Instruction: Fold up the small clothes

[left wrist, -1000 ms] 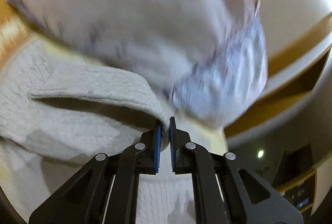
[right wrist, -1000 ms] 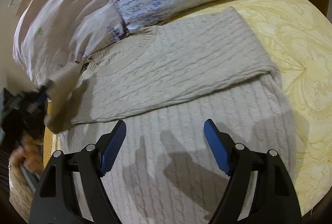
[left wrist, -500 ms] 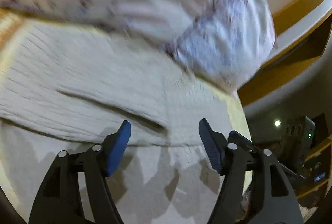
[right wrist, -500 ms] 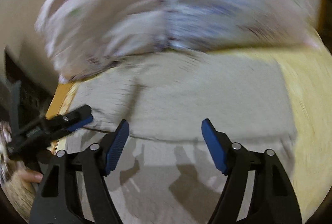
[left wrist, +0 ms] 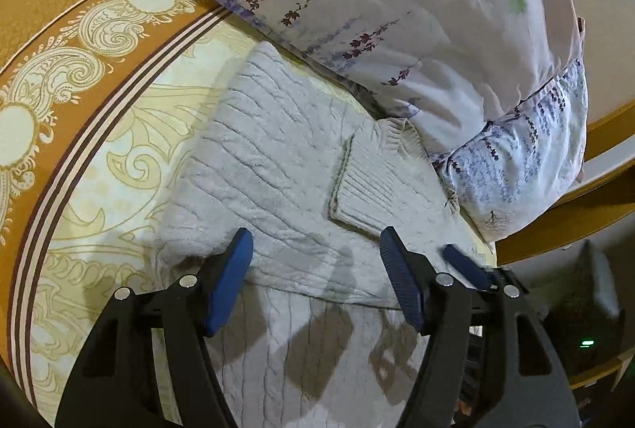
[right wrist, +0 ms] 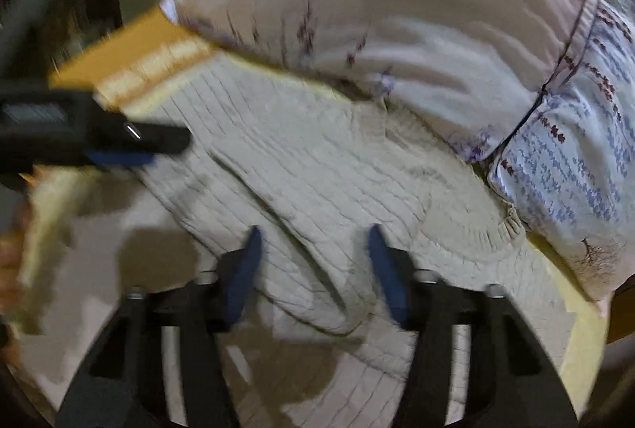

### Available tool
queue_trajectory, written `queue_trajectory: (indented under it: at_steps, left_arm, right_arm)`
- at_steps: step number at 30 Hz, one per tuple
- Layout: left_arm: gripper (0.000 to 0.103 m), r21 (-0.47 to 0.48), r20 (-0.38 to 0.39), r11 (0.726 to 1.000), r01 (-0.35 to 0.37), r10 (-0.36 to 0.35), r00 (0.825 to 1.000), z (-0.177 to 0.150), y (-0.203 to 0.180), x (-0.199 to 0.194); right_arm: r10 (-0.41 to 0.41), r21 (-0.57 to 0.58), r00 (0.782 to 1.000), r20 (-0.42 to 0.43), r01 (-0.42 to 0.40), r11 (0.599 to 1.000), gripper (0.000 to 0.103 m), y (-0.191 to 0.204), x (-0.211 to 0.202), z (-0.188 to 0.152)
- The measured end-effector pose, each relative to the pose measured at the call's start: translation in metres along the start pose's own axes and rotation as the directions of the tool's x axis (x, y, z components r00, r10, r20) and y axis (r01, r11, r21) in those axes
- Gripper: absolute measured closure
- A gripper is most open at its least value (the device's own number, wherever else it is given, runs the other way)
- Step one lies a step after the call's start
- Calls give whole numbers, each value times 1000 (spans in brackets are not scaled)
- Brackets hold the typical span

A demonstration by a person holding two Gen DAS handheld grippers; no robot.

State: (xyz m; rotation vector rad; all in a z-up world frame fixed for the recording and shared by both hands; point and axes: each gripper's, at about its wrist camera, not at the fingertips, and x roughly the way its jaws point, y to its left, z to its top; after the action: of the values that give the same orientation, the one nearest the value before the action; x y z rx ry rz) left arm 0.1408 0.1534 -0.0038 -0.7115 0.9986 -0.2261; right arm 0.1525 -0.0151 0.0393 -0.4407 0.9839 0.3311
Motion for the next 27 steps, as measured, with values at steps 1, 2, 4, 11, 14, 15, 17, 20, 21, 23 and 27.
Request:
queue_trajectory:
  at_steps: [1,2,4,11,14,15,17,20,21,23,27]
  left_arm:
    - [35,0,-4,1000,-2,2,1000,1,0,0]
    - [35,0,-7,1000,-2,2,1000,1,0,0]
    - [35,-1,-10,1000,1,-1,1000,2,0,1]
    - [35,14,-27,1000,-2,2,1000,2,-2,6]
    - [35,37,-28,999,-13,14,1000,1,-4,7]
    - [35,38,-30,999,-12,14,999,1,-4,7]
    - [35,30,-28,1000,-9,10,1000,1,-3,7]
    - [35,29,-28,1000,-8,9,1000,0,-3,7]
    - [35,30,-28,1000,-7,8,1000,1,-3,7]
    - [35,30,-25,1000,-6,6,1000,0,-2,7]
    - [35,28,-21,1000,1,0,1000,0,-2,6]
  right_arm:
    - [-25,11,1000,-10,26,1000,88,-4,4,-3]
    - [-25,48,1000,5,25,999,89,-12,2,-6]
    - [-20,173,999,45,12,985,94,-34,-10,-10]
    - [-4,701,993,118,-80,709,94,-129,-45,-84]
    - [93,788,994,64,-108,606,88,-144,-24,-120]
    - [110,803,991,81,-130,581,86,-147,-24,-126]
    - [110,814,988,106,-150,561,81,-152,-28,-130]
    - [95,833,986,135,-165,529,68,-166,-33,-133]
    - [99,844,985,139,-170,509,68,-169,-33,-135]
    - [105,873,984,141,-174,456,68,-179,-30,-142]
    - [99,894,990,105,-138,427,90,-191,-16,-142]
